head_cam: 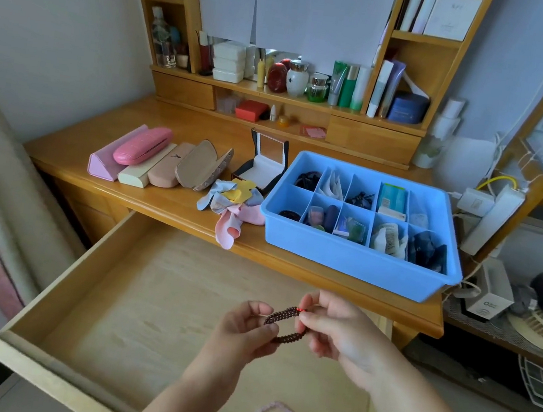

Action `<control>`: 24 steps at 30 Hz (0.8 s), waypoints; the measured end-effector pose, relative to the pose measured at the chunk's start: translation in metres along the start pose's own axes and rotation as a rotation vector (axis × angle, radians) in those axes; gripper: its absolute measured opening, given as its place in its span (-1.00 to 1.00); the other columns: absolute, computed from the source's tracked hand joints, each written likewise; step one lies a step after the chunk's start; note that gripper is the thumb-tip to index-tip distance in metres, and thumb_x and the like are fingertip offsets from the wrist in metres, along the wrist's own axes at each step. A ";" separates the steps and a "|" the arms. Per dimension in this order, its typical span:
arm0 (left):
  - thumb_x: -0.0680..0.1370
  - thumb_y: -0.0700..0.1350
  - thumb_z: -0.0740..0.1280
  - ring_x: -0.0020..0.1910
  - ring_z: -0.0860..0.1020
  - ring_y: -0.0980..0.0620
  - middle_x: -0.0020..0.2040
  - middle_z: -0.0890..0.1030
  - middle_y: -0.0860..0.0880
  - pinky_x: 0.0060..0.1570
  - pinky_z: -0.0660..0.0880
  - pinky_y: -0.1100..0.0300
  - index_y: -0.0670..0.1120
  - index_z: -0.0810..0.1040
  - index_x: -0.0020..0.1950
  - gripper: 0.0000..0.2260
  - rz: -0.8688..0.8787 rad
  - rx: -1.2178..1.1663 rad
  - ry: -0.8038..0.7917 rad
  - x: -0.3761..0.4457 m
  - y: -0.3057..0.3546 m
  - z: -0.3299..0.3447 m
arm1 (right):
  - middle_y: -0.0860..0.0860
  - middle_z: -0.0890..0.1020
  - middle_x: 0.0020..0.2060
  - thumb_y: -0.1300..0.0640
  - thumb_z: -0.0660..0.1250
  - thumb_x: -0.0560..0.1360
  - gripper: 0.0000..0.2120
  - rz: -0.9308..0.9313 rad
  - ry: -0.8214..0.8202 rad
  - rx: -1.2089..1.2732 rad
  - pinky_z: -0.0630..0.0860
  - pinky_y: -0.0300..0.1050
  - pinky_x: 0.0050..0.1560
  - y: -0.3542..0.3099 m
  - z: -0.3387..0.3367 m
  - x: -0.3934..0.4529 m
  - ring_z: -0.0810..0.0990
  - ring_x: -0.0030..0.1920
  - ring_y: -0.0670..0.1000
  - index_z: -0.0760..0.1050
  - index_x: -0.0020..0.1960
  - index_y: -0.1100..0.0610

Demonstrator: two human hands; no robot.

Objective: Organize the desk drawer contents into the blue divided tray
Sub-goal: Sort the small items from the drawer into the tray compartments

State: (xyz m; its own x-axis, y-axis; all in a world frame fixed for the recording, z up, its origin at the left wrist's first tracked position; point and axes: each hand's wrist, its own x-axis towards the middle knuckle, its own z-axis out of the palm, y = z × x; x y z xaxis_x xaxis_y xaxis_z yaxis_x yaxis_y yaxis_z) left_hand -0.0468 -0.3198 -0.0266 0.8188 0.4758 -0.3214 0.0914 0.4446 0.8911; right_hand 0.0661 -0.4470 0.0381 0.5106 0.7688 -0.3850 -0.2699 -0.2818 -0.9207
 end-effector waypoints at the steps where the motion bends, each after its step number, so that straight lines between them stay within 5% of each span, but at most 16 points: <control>1: 0.40 -0.30 0.42 -0.28 0.55 0.04 -0.29 0.53 -0.02 -0.17 0.57 0.18 -0.17 0.50 0.04 -0.75 -0.002 -0.062 -0.036 0.002 0.001 -0.005 | 0.03 0.59 -0.33 0.34 0.22 0.56 -0.89 -0.006 -0.069 -0.050 0.41 -0.25 -0.38 -0.007 0.000 0.000 0.47 -0.43 -0.06 0.44 -0.06 0.16; 5: 0.43 -0.17 0.44 -0.04 0.60 -0.02 -0.05 0.61 -0.04 -0.03 0.54 0.10 -0.12 0.56 0.12 -0.73 -0.053 -0.068 0.023 0.012 -0.007 -0.030 | 0.03 0.62 -0.32 0.36 0.24 0.54 -0.88 -0.123 -0.146 -0.293 0.52 -0.21 -0.31 -0.061 -0.004 0.007 0.56 -0.37 -0.04 0.46 -0.09 0.17; 12: 0.51 -0.31 0.33 -0.24 0.54 -0.03 -0.17 0.58 -0.10 -0.18 0.43 0.14 -0.19 0.52 0.06 -0.86 -0.177 0.183 0.265 0.024 -0.042 -0.077 | 0.04 0.62 -0.34 0.37 0.22 0.52 -0.82 -0.313 0.160 -0.544 0.49 -0.22 -0.41 -0.151 -0.023 0.088 0.57 -0.45 -0.06 0.45 -0.14 0.12; 18: 0.53 -0.31 0.30 -0.29 0.56 -0.03 -0.20 0.58 -0.10 -0.20 0.47 0.15 -0.16 0.53 -0.01 -0.90 -0.181 0.230 0.245 0.034 -0.052 -0.084 | 0.10 0.64 -0.23 0.31 0.21 0.50 -0.83 -0.153 0.280 -0.821 0.50 -0.18 -0.37 -0.144 -0.014 0.161 0.60 -0.35 -0.01 0.45 -0.11 0.06; 21: 0.53 -0.31 0.29 -0.33 0.58 0.01 -0.21 0.60 -0.08 -0.24 0.47 0.18 -0.15 0.54 -0.01 -0.90 -0.175 0.256 0.235 0.034 -0.053 -0.085 | 0.04 0.67 -0.26 0.12 0.28 0.53 -0.90 -0.097 0.171 -1.018 0.56 -0.15 -0.31 -0.129 -0.010 0.159 0.65 -0.23 -0.01 0.55 -0.10 -0.03; 24: 0.53 -0.30 0.29 -0.36 0.59 0.07 -0.22 0.62 -0.06 -0.28 0.49 0.24 -0.13 0.55 -0.04 -0.89 -0.165 0.318 0.245 0.032 -0.053 -0.083 | -0.20 0.64 -0.38 0.03 0.30 0.53 -0.88 -0.291 0.224 -0.957 0.52 -0.23 -0.31 -0.122 -0.018 0.137 0.64 -0.32 -0.19 0.61 -0.11 -0.06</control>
State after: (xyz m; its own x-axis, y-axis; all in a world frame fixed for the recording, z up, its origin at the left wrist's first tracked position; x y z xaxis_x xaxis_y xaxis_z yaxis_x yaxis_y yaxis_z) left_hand -0.0724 -0.2650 -0.1108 0.6230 0.6013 -0.5003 0.4116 0.2919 0.8634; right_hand 0.1836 -0.3169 0.0969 0.6193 0.7835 -0.0511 0.6034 -0.5166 -0.6075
